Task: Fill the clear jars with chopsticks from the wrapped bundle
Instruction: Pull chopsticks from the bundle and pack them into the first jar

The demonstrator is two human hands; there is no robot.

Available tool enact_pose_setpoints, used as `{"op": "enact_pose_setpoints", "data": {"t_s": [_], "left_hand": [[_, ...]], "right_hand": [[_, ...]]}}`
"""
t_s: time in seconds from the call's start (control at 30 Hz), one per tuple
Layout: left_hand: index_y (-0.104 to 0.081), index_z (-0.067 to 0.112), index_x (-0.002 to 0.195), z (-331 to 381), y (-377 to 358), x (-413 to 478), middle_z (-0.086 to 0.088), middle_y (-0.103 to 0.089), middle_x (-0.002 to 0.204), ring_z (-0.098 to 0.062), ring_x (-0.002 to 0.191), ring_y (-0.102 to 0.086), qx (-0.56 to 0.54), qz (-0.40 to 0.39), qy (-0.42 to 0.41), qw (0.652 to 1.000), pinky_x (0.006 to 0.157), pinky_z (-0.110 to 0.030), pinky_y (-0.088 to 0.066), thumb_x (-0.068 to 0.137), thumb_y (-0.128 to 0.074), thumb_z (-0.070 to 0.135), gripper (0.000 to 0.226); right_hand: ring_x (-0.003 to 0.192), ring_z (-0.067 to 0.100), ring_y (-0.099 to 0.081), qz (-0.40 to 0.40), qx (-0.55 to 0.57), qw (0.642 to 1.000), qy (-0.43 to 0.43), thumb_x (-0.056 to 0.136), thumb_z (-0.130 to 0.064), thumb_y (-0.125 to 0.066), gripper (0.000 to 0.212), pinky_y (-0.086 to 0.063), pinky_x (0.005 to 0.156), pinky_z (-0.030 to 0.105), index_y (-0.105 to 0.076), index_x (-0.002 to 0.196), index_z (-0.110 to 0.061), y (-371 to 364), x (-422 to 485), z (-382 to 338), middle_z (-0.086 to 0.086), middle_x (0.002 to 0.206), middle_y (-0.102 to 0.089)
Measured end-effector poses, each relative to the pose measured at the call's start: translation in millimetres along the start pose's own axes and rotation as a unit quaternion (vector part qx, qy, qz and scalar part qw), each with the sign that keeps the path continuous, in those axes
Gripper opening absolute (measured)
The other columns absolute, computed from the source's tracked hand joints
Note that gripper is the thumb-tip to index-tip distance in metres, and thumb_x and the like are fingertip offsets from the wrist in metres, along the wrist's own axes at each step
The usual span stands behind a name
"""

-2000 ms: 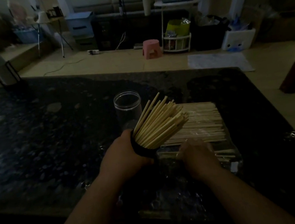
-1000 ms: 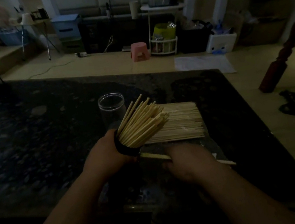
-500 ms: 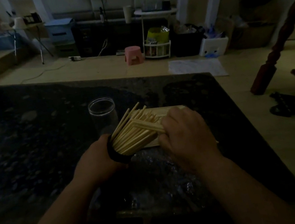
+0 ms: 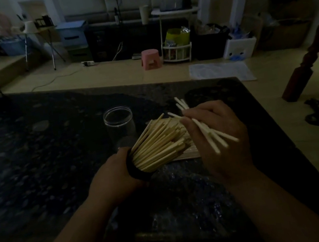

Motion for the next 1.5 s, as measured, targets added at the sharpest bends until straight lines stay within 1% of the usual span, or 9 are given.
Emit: {"op": "enact_pose_setpoints", "data": {"t_s": [0.2,0.37,0.53,0.7,0.93,1.17,1.27,1.37,1.5], "left_hand": [[-0.044,0.041,0.125,-4.9,1.4,1.7,0.013,-0.061,0.108,-0.009,0.091,-0.062,-0.007,0.007,0.008,1.0,0.078,-0.038,-0.056,0.051,-0.081,0.056,0.085],[-0.044,0.039,0.127,-4.9,2.8,1.1,0.013,-0.061,0.108,-0.009,0.091,-0.062,-0.011,0.01,0.008,1.0,0.078,-0.036,-0.056,0.052,-0.083,0.053,0.086],[-0.042,0.037,0.13,-4.5,2.4,0.5,0.01,-0.06,0.115,-0.011,0.097,-0.061,-0.008,0.01,0.014,1.0,0.083,-0.037,-0.055,0.053,-0.085,0.05,0.089],[-0.043,0.035,0.129,-0.5,3.4,-0.5,0.01,-0.061,0.113,-0.011,0.096,-0.061,-0.002,0.008,0.016,1.0,0.083,-0.037,-0.055,0.054,-0.085,0.05,0.087],[-0.046,0.035,0.127,2.3,4.9,-2.8,0.011,-0.061,0.109,-0.01,0.093,-0.061,-0.014,0.003,0.009,1.0,0.08,-0.035,-0.054,0.056,-0.085,0.045,0.081],[-0.046,0.036,0.127,7.7,4.0,-3.8,0.01,-0.059,0.112,-0.011,0.095,-0.059,0.0,-0.009,-0.009,1.0,0.077,-0.031,-0.05,0.058,-0.084,0.044,0.079],[-0.046,0.036,0.126,6.9,4.4,-3.3,0.011,-0.059,0.11,-0.008,0.092,-0.058,-0.007,-0.01,-0.008,1.0,0.074,-0.028,-0.048,0.058,-0.083,0.044,0.079],[-0.046,0.036,0.126,5.7,5.4,-3.3,0.011,-0.06,0.11,-0.009,0.092,-0.059,-0.008,-0.007,-0.005,1.0,0.076,-0.03,-0.051,0.057,-0.083,0.046,0.079],[-0.046,0.036,0.125,6.5,6.3,-3.4,0.011,-0.06,0.11,-0.01,0.093,-0.06,-0.008,-0.008,-0.006,1.0,0.078,-0.032,-0.052,0.057,-0.083,0.045,0.078]], "right_hand": [[0.09,-0.002,-0.063,0.061,0.138,0.982,-0.111,0.09,-0.026,-0.064,0.006,-0.05,0.08,0.019,-0.066,0.096,-0.029,-9.7,-6.2,2.0,-0.016,0.093,-0.064],[0.084,-0.017,-0.055,0.127,0.097,0.982,-0.098,0.093,-0.017,-0.059,0.005,-0.038,0.076,0.001,-0.062,0.089,-0.015,6.1,-0.5,-7.4,-0.004,0.083,-0.06],[0.083,-0.012,-0.053,0.171,0.05,0.978,-0.109,0.094,-0.023,-0.058,0.013,-0.034,0.081,-0.001,-0.064,0.091,-0.012,18.0,-0.4,-1.8,-0.001,0.086,-0.06],[0.073,-0.001,-0.067,0.099,0.174,0.959,-0.201,0.089,-0.036,-0.063,0.012,-0.048,0.066,0.01,-0.064,0.077,-0.037,0.0,0.0,7.6,-0.015,0.069,-0.068],[0.073,-0.01,-0.065,-0.013,0.202,0.943,-0.265,0.088,-0.02,-0.067,0.013,-0.043,0.061,0.002,-0.068,0.08,-0.029,-28.0,-13.9,18.6,-0.027,0.069,-0.067],[0.075,-0.007,-0.065,-0.034,0.196,0.926,-0.321,0.081,-0.023,-0.076,0.014,-0.045,0.064,0.004,-0.067,0.071,-0.026,-42.7,-27.0,38.7,-0.015,0.074,-0.069],[0.084,-0.003,-0.065,-0.065,0.212,0.916,-0.335,0.077,-0.023,-0.079,0.014,-0.045,0.068,0.004,-0.068,0.085,-0.024,-51.8,-28.7,38.5,-0.011,0.09,-0.068],[0.093,0.003,-0.059,-0.031,0.232,0.902,-0.363,0.081,-0.032,-0.071,0.036,-0.047,0.068,0.009,-0.051,0.111,-0.032,-50.5,-29.5,40.4,-0.008,0.112,-0.055],[0.085,0.006,-0.056,-0.017,0.245,0.895,-0.372,0.099,-0.025,-0.047,0.01,-0.044,0.062,0.009,-0.05,0.097,-0.034,-46.4,-29.4,36.6,-0.001,0.104,-0.056]]}}
Point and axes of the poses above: each hand's wrist, its own x-axis towards the middle knuckle, its own y-axis out of the back of the hand, z = x × y, the point moved 7 cm from there along x, towards the middle knuckle
